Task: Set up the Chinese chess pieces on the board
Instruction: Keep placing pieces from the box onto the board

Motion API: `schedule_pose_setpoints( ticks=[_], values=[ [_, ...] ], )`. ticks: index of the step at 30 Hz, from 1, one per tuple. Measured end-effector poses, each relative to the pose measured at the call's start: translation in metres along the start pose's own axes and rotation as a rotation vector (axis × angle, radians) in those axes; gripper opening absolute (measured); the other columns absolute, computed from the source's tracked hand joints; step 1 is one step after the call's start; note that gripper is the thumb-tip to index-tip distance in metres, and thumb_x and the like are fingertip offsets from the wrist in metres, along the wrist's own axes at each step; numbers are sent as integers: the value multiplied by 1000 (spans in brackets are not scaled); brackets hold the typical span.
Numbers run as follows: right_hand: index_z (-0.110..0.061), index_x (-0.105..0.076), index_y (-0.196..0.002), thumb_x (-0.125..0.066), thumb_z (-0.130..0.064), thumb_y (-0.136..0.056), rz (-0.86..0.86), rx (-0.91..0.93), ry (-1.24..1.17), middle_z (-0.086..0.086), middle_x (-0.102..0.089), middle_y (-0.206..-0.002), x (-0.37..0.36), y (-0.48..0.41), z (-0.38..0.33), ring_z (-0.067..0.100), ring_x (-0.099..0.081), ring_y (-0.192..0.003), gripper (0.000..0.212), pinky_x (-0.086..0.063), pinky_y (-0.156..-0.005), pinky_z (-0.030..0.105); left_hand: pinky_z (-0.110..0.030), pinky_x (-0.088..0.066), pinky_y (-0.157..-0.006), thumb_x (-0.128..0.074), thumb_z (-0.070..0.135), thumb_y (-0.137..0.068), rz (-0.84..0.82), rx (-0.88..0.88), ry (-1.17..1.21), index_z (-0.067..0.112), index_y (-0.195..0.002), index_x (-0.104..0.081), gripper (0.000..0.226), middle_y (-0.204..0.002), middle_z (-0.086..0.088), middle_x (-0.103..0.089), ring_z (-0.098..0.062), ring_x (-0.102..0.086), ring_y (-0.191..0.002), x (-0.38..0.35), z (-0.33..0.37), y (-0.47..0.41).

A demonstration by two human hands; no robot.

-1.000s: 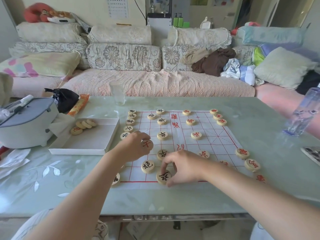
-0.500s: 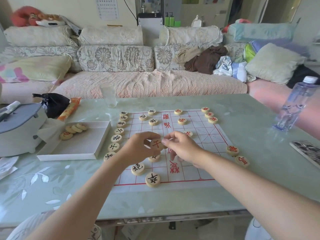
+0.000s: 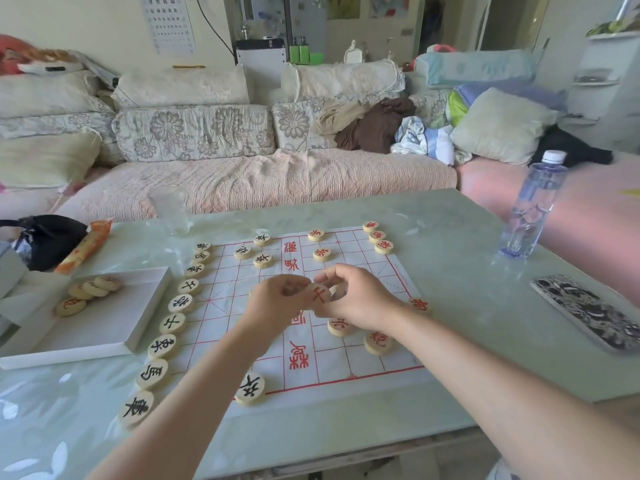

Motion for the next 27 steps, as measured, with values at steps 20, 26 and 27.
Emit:
schedule_pose_setpoints(
  ticks=[20, 26, 27],
  values=[
    [-36, -63, -86, -81, -49, -68, 177, -176, 444, -15, -66, -93, 154, -20, 115, 8, -63, -92, 29, -52, -88, 37, -34, -50, -84, -54, 13, -90, -106, -191, -965, 24, -113, -62, 27, -115, -4, -50, -22, -48, -104, -95, 18, -79],
    [-38, -70, -86, -79, -49, -74, 36, -188, 562, -18, -63, -92, 140, -25, 115, 8, -61, -91, 19, -52, -81, 30, -26, -38, -73, -55, 8, -88, -56, -242, -931, 24, -106, -63, 25, -109, -3, -52, -17, -43, -96, -95, 16, -83],
    [-37, -72, -87, -76, -50, -76, 38, -180, 607, -18, -60, -90, 140, -25, 111, 9, -60, -92, 18, -51, -81, 30, -26, -38, -73, -55, 10, -89, -56, -244, -934, 24, -107, -63, 24, -109, -3, -52, -17, -43, -96, -95, 16, -83]
  ],
)
Point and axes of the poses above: each hand's wrist, its own y-axis away from the middle knuckle, its own x-axis out of the back of the hand, z = x × y, the point moved 9 cm from there along -y, towards the middle knuckle
